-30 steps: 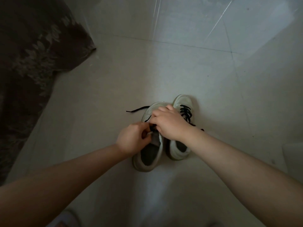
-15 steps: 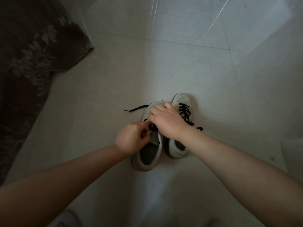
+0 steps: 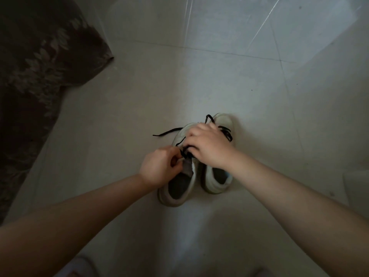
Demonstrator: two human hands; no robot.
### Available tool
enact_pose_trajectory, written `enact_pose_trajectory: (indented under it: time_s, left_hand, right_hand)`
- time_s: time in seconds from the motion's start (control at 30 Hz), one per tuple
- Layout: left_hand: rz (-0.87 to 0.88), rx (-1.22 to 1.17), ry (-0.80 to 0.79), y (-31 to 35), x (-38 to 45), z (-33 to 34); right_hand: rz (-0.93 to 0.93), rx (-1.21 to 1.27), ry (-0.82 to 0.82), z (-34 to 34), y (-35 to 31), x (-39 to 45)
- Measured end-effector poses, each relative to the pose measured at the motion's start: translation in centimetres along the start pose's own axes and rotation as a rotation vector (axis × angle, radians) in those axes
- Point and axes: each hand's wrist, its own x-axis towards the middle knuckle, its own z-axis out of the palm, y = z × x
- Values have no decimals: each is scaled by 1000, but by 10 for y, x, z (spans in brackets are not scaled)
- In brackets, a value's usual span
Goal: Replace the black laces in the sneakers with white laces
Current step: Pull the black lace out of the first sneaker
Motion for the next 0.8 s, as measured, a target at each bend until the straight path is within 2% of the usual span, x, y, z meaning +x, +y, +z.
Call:
enact_pose_trajectory:
  time_s: [0.1, 0.33, 0.5, 0.6, 0.73, 0.8]
  left_hand:
    - [14, 5, 11, 0, -1, -1]
    - [55, -47, 38, -2, -3, 0]
    - [67, -41, 48, -5, -5, 2]
    - [21, 19, 50, 0, -2, -1]
    - [-7, 48, 27, -1, 2, -5]
    - [-7, 8, 23, -3, 0, -5]
  right_hand:
    - [-76, -28, -100, 3, -9, 3]
    - [-63, -147, -113, 5, -6, 10]
    - [-133, -223, 35, 9, -9, 7]
    - [-47, -239, 122, 10, -7, 3]
    - [314, -181, 216, -10, 25, 7]
    - [375, -144, 186, -13, 29, 4]
